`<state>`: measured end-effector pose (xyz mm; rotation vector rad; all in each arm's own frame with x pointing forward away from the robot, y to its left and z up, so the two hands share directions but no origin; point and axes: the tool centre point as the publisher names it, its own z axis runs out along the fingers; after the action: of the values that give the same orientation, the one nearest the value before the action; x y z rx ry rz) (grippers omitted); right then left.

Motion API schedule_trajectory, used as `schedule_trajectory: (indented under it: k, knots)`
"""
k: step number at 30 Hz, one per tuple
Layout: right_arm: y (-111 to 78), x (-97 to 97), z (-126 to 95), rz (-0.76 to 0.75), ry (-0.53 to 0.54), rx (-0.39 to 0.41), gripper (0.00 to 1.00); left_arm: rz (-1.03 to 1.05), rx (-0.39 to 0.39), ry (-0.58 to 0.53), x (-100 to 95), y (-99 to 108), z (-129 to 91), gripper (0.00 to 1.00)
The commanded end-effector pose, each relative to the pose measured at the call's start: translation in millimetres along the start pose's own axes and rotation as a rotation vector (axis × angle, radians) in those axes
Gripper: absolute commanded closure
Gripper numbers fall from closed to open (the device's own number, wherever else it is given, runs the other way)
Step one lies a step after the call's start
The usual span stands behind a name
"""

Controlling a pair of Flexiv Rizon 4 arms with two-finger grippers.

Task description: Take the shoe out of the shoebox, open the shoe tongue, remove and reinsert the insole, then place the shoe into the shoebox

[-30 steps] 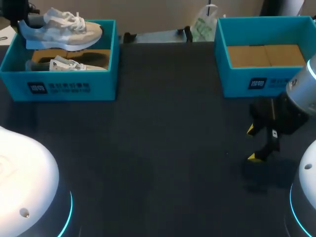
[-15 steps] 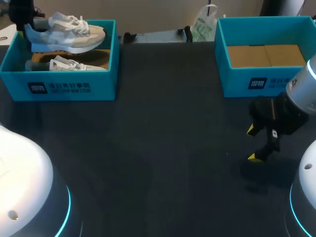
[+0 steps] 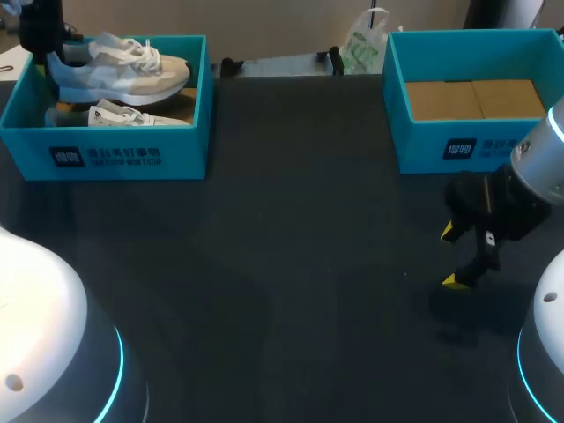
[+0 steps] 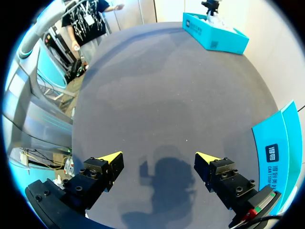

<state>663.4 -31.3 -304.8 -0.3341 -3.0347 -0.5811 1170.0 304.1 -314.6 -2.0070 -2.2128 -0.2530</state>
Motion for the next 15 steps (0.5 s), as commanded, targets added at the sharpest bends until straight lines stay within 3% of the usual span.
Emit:
schedule_trajectory:
  k: [1, 15]
  knots:
    - [-0.2, 1.1, -0.2, 0.000, -0.002, 0.001, 0.00, 0.000, -0.004, 0.006, -2.0, -7.3, 5.6, 1.00]
    - [-0.2, 1.1, -0.2, 0.000, -0.002, 0.001, 0.00, -0.034, 0.005, 0.010, -6.7, 15.8, 15.1, 1.00]
